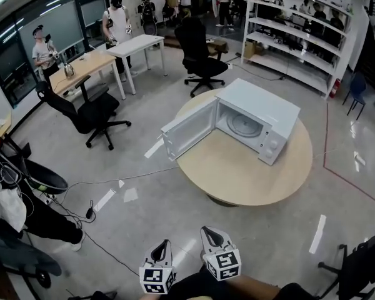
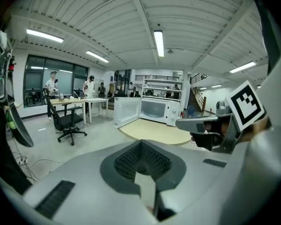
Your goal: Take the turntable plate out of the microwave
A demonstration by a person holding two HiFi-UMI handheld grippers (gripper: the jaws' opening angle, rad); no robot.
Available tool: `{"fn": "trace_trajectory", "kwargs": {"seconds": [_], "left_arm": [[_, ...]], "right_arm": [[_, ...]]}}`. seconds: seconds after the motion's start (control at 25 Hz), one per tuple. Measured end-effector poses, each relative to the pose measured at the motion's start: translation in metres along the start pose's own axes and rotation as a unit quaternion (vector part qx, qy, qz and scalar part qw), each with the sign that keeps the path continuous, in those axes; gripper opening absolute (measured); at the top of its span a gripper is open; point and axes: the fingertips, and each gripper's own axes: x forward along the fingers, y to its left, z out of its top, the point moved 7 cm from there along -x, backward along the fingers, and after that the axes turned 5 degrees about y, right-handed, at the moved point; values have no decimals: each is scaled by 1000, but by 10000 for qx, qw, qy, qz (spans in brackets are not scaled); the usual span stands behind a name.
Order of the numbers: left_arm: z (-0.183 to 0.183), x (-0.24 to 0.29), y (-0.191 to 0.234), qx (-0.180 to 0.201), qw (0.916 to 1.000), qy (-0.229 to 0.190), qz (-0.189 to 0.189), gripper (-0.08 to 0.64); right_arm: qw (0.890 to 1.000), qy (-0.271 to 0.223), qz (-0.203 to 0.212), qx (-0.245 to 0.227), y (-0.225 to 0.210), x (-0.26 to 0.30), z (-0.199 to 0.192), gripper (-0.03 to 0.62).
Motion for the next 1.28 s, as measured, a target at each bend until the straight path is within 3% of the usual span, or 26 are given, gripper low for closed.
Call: {"fn": "trace_trajectory", "kwargs": {"seconds": [0.28, 0.56, 1.0, 1.28], "left_arm": [[56, 77, -25, 343, 9993, -67, -155, 46], [75, 123, -45, 465, 9987, -77, -175, 46], [96, 159, -47, 653, 9971, -170, -344, 46], [115, 198, -24, 827, 9930, -140, -831, 46]], "right_arm": [[9995, -196, -203, 154, -78, 26, 24, 15], [9989, -325, -298, 159, -129, 35, 31, 15], [9979, -402, -484, 169, -154, 54, 43, 17], [9952, -294, -886, 277, -160, 81, 54, 15]]}}
